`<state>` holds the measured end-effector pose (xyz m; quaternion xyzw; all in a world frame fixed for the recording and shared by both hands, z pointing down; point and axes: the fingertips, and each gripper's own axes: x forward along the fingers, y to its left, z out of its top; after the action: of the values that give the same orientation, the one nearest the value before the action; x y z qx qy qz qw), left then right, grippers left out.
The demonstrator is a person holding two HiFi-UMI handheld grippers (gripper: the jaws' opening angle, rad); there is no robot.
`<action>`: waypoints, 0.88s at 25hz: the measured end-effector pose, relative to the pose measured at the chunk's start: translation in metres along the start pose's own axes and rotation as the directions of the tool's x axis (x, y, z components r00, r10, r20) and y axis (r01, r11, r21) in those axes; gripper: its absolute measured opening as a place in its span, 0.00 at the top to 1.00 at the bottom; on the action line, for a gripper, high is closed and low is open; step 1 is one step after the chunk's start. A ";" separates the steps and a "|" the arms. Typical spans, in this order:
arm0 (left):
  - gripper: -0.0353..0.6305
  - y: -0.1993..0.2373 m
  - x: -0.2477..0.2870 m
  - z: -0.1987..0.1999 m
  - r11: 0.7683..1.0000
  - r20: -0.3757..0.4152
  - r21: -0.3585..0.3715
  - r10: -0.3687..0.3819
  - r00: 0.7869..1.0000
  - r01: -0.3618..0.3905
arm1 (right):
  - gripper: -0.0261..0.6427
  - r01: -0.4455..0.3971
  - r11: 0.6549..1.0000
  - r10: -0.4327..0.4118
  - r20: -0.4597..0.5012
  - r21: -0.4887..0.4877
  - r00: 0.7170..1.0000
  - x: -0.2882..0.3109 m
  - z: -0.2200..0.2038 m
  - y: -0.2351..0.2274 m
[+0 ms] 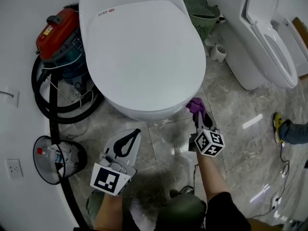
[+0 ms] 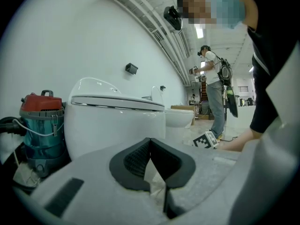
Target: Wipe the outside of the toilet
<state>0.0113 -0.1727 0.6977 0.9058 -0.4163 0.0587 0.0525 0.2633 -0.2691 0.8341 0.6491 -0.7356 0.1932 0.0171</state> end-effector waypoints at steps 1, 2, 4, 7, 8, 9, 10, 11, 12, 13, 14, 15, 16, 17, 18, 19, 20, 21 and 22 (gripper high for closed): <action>0.94 -0.001 -0.001 -0.003 1.000 -0.019 0.025 -0.005 1.000 0.005 | 0.90 0.000 1.000 0.000 0.010 0.026 1.000 -0.006 0.003 0.001; 0.94 -0.002 -0.002 -0.005 0.998 -0.040 0.061 -0.007 0.999 0.009 | 0.90 0.001 0.999 -0.002 0.014 0.051 1.000 -0.012 0.005 0.003; 0.94 -0.001 -0.006 -0.009 0.992 -0.079 0.129 0.001 0.997 0.009 | 0.90 0.005 0.997 -0.006 0.008 0.077 1.000 -0.024 0.009 0.008; 0.94 0.000 -0.018 -0.011 0.992 -0.101 0.124 0.019 0.995 -0.006 | 0.90 -0.004 0.999 0.004 -0.009 0.048 1.000 -0.045 0.019 0.024; 0.94 0.000 -0.021 -0.012 0.994 -0.102 0.111 0.025 0.994 -0.013 | 0.90 -0.009 0.999 0.009 -0.010 0.032 1.000 -0.053 0.023 0.031; 0.94 -0.002 -0.023 -0.013 0.994 -0.097 0.105 0.029 0.995 -0.019 | 0.90 -0.011 1.000 0.011 -0.009 0.018 1.000 -0.062 0.028 0.040; 0.94 -0.005 -0.024 -0.015 0.995 -0.092 0.099 0.028 0.995 -0.019 | 0.90 -0.010 1.000 0.010 -0.004 0.007 1.000 -0.071 0.034 0.048; 0.94 -0.011 -0.025 -0.018 0.996 -0.095 0.088 0.020 0.995 -0.012 | 0.90 -0.004 1.000 0.004 0.004 0.001 1.000 -0.080 0.040 0.056; 0.94 -0.019 -0.027 -0.022 0.997 -0.102 0.071 0.005 0.995 0.002 | 0.90 0.008 1.000 -0.008 0.014 0.000 1.000 -0.091 0.047 0.063; 0.94 -0.028 -0.030 -0.024 0.998 -0.106 0.054 -0.014 0.994 0.020 | 0.90 0.023 1.000 -0.023 0.024 0.002 0.999 -0.102 0.055 0.068; 0.94 -0.039 -0.033 -0.026 0.999 -0.104 0.036 -0.034 0.994 0.038 | 0.90 0.039 0.999 -0.039 0.035 0.006 0.999 -0.112 0.064 0.072; 0.94 -0.048 -0.037 -0.027 0.998 -0.103 0.017 -0.051 0.993 0.053 | 0.90 0.051 0.999 -0.052 0.043 0.006 0.998 -0.121 0.074 0.075; 0.94 -0.057 -0.042 -0.029 0.998 -0.109 -0.002 -0.063 0.992 0.064 | 0.90 0.061 0.998 -0.061 0.047 0.005 0.997 -0.131 0.084 0.079; 0.94 -0.065 -0.048 -0.030 0.997 -0.119 -0.018 -0.073 0.990 0.072 | 0.90 0.067 0.998 -0.067 0.044 0.003 0.997 -0.140 0.092 0.083; 0.94 -0.074 -0.057 -0.031 0.996 -0.132 -0.026 -0.083 0.988 0.081 | 0.90 0.067 0.998 -0.067 0.033 -0.002 0.997 -0.151 0.099 0.088; 0.94 -0.084 -0.067 -0.031 0.995 -0.146 -0.023 -0.098 0.984 0.096 | 0.90 0.063 0.998 -0.063 0.013 -0.011 0.998 -0.162 0.105 0.093; 0.94 -0.094 -0.079 -0.029 0.993 -0.162 -0.016 -0.117 0.980 0.116 | 0.90 0.057 0.998 -0.057 -0.010 -0.022 0.998 -0.174 0.110 0.099; 0.94 -0.101 -0.091 -0.024 0.990 -0.182 -0.008 -0.138 0.974 0.139 | 0.90 0.052 0.998 -0.053 -0.031 -0.032 0.998 -0.185 0.117 0.104; 0.94 -0.105 -0.104 -0.018 0.987 -0.207 0.004 -0.156 0.966 0.161 | 0.90 0.052 0.998 -0.053 -0.048 -0.037 0.997 -0.197 0.124 0.109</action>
<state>0.0229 -0.0245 0.6951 0.9258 -0.3342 0.1520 0.0902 0.2171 -0.1113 0.6362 0.6628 -0.7210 0.1955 0.0519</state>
